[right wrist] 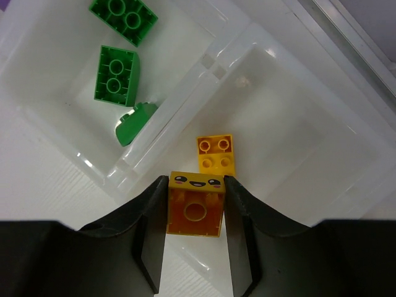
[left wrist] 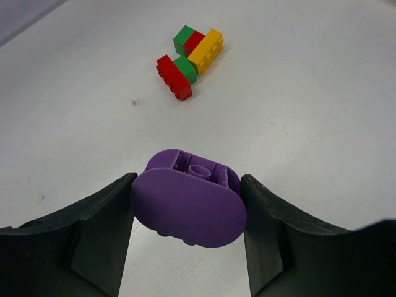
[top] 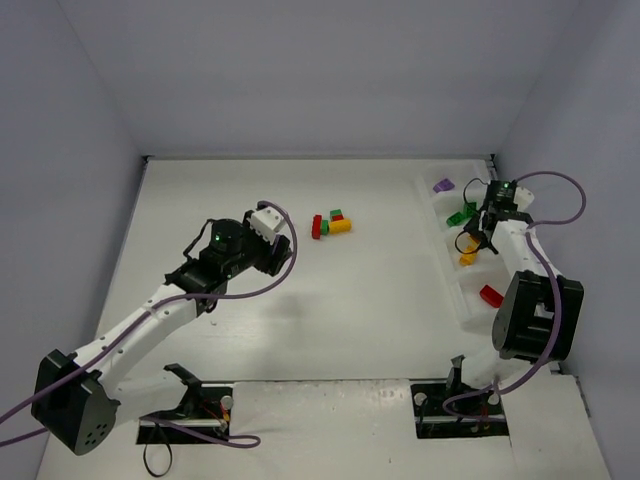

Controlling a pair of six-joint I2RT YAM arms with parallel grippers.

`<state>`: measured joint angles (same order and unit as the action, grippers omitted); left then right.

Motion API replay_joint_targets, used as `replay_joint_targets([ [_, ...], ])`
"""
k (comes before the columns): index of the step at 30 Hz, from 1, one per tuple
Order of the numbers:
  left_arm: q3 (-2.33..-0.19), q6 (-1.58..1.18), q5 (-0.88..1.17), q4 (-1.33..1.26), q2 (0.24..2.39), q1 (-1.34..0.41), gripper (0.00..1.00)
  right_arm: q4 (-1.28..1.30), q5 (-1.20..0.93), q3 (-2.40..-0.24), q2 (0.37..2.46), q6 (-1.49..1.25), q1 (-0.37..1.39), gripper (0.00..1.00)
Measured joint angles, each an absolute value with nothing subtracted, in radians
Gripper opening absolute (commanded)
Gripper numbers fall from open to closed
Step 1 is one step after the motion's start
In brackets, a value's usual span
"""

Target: Sort the legos into containers by color

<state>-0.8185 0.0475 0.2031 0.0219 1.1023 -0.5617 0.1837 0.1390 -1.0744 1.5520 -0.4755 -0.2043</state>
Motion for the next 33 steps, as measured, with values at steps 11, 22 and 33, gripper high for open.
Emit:
replay_joint_targets([
  [11,-0.804,0.072,0.182,0.022,1.084,-0.562,0.01,0.183,0.169,-1.06,1.578,-0.509,-0.209,0.11],
  [22,-0.798,0.073,0.194,0.016,1.084,-0.562,0.01,0.184,0.143,-1.019,1.577,-0.53,-0.209,0.25],
  [33,-0.791,0.073,0.207,0.01,1.084,-0.562,0.01,0.183,0.12,-1.007,1.54,-0.528,-0.209,0.61],
])
